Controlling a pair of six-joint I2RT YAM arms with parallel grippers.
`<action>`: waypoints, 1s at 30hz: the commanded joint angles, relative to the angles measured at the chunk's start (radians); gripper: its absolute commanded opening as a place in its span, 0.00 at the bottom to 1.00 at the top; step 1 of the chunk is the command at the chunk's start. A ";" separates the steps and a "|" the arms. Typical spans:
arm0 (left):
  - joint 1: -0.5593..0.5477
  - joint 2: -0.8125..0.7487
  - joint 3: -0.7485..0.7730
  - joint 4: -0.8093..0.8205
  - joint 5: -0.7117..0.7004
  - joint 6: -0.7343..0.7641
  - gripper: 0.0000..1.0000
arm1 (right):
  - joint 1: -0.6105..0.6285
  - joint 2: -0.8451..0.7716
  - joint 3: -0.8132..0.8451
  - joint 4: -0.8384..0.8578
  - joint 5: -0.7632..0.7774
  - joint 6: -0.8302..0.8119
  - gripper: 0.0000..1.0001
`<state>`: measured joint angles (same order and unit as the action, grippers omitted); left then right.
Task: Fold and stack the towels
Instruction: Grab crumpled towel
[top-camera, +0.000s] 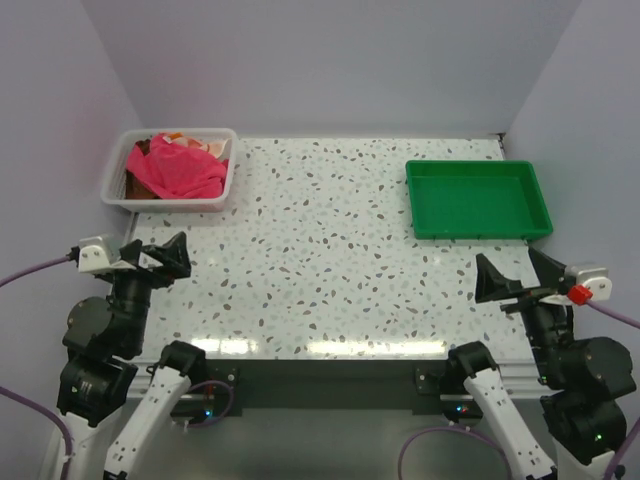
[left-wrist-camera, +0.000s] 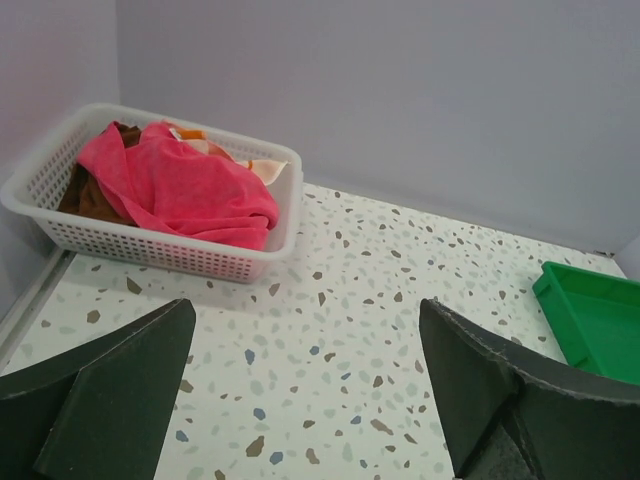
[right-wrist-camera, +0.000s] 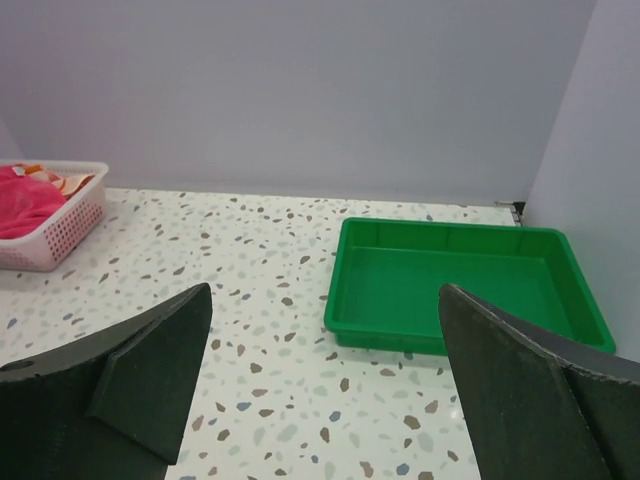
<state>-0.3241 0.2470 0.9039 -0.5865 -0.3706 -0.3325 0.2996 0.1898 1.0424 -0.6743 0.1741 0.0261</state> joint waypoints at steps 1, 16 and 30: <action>-0.006 0.043 -0.017 0.066 0.009 -0.036 1.00 | -0.004 0.017 -0.021 0.018 0.027 0.033 0.99; -0.004 0.645 0.114 0.162 -0.011 -0.131 1.00 | -0.004 0.332 -0.082 -0.057 0.012 0.132 0.99; 0.319 1.365 0.472 0.390 0.022 -0.201 1.00 | -0.004 0.523 -0.120 -0.008 -0.202 0.141 0.99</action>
<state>-0.0460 1.5387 1.2781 -0.3176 -0.3271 -0.4995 0.2996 0.7074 0.9337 -0.7151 0.0544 0.1490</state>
